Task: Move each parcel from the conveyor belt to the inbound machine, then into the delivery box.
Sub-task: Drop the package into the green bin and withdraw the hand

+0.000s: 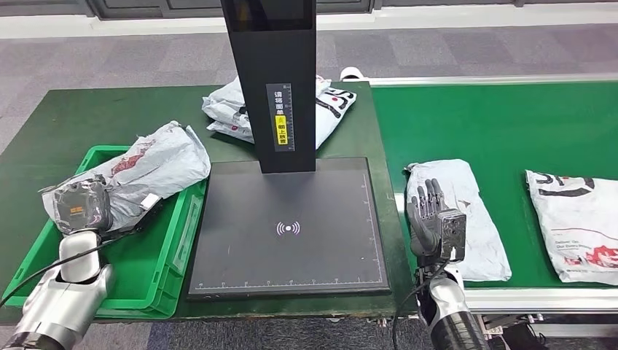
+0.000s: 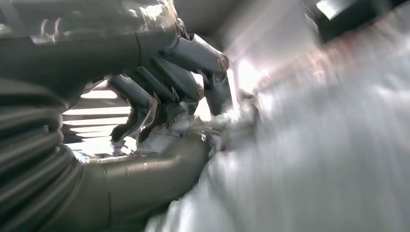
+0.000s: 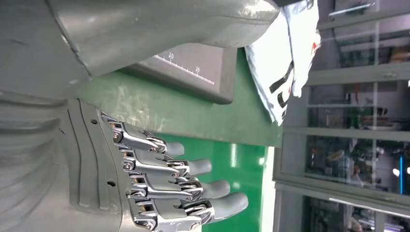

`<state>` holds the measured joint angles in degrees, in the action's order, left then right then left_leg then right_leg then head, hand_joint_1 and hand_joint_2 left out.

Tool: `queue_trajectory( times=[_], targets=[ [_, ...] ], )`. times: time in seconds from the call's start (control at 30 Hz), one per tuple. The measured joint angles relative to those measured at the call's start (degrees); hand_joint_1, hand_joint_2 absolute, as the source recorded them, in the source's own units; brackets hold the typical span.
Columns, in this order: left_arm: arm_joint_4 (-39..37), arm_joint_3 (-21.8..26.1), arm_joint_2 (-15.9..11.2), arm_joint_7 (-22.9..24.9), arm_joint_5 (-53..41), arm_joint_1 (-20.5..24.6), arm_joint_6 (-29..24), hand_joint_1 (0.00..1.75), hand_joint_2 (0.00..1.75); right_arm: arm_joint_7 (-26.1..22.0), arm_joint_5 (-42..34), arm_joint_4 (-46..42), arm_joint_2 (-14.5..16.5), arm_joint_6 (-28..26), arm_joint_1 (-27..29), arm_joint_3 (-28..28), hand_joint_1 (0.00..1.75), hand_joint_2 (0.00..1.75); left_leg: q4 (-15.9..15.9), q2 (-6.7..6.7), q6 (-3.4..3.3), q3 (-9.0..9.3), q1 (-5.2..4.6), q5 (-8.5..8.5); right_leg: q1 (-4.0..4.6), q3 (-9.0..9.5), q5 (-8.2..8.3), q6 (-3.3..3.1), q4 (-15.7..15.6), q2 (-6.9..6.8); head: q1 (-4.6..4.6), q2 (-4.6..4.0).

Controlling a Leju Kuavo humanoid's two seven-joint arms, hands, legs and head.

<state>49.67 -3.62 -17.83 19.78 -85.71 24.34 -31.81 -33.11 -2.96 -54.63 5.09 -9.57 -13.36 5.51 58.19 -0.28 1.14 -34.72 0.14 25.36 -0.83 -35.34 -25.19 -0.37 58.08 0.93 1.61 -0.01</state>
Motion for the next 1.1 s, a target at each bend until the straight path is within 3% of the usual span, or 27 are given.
queue_trajectory(
  times=[0.07, 0.13, 0.23, 0.37, 0.43, 0.6, 0.77, 1.1],
  targets=[
    [-5.6, 2.3, -0.1, -7.3, 2.3, 1.1, 6.4, 0.75, 1.75, 0.2, 0.4, -1.0, 0.0, 0.8, 0.5, -1.3, 0.0, 1.75, 0.0, 0.01, 0.01, 0.03, -0.01, 0.02, -0.01, 0.01, 0.0, -0.01, 0.0, -0.01, 0.01, 0.0],
    [-7.3, 2.7, 0.0, -8.0, 2.0, 1.8, 8.5, 0.04, 1.75, 0.4, 0.6, -1.2, 0.0, 1.2, 0.5, -1.9, 0.0, 1.75, 0.0, 0.03, 0.01, 0.05, -0.01, 0.02, -0.01, 0.01, 0.0, -0.01, 0.0, 0.0, 0.0, 0.0],
    [-8.8, 3.4, 0.1, -11.3, 4.4, 2.4, 11.7, 0.0, 1.75, 0.5, 0.9, -1.3, 0.0, 1.5, 0.6, -2.4, 0.0, 1.75, 0.0, 0.04, 0.02, 0.07, 0.0, 0.02, 0.01, 0.01, 0.01, -0.02, 0.0, 0.01, 0.0, 0.01],
    [-9.3, 4.9, -1.0, -22.8, 13.4, 3.5, 22.5, 0.0, 1.75, 0.6, 1.8, -1.3, -0.2, 2.3, 0.6, -3.1, 0.0, 1.75, 0.0, 0.04, 0.07, 0.03, 0.02, -0.02, 0.14, -0.01, 0.04, -0.07, 0.0, 0.02, 0.0, 0.0],
    [-9.1, 5.1, -2.4, -25.6, 16.5, 4.5, 26.6, 0.0, 1.75, 0.7, 2.0, -1.3, -0.2, 2.7, 0.7, -3.4, 0.0, 1.75, 0.0, 0.04, 0.08, 0.02, 0.04, -0.02, 0.2, -0.01, 0.04, -0.09, 0.0, 0.02, 0.01, 0.01],
    [-8.1, 5.2, -5.4, -29.5, 26.1, 6.9, 31.8, 0.0, 1.75, 0.7, 2.9, -1.3, -0.4, 3.1, 0.8, -4.2, 0.0, 1.75, 0.0, 0.05, 0.16, -0.02, 0.1, -0.07, 0.27, -0.07, 0.08, -0.15, 0.0, 0.03, -0.01, 0.0],
    [-5.5, 5.2, -10.1, -32.1, 38.0, 11.6, 39.2, 0.0, 1.75, 0.7, 3.3, -1.3, -0.7, 3.4, 1.4, -4.5, 0.0, 1.75, 0.0, 0.07, 0.23, -0.05, 0.16, -0.08, 0.33, -0.11, 0.12, -0.23, 0.0, 0.03, 0.01, -0.01],
    [-4.3, 5.1, -13.4, -33.8, 43.7, 14.8, 41.5, 0.0, 1.75, 0.9, 3.6, -1.4, -0.8, 3.4, 1.8, -5.2, 0.0, 1.75, 0.0, 0.07, 0.27, -0.07, 0.18, -0.1, 0.36, -0.13, 0.1, -0.29, 0.0, 0.04, 0.0, 0.01]
  ],
)
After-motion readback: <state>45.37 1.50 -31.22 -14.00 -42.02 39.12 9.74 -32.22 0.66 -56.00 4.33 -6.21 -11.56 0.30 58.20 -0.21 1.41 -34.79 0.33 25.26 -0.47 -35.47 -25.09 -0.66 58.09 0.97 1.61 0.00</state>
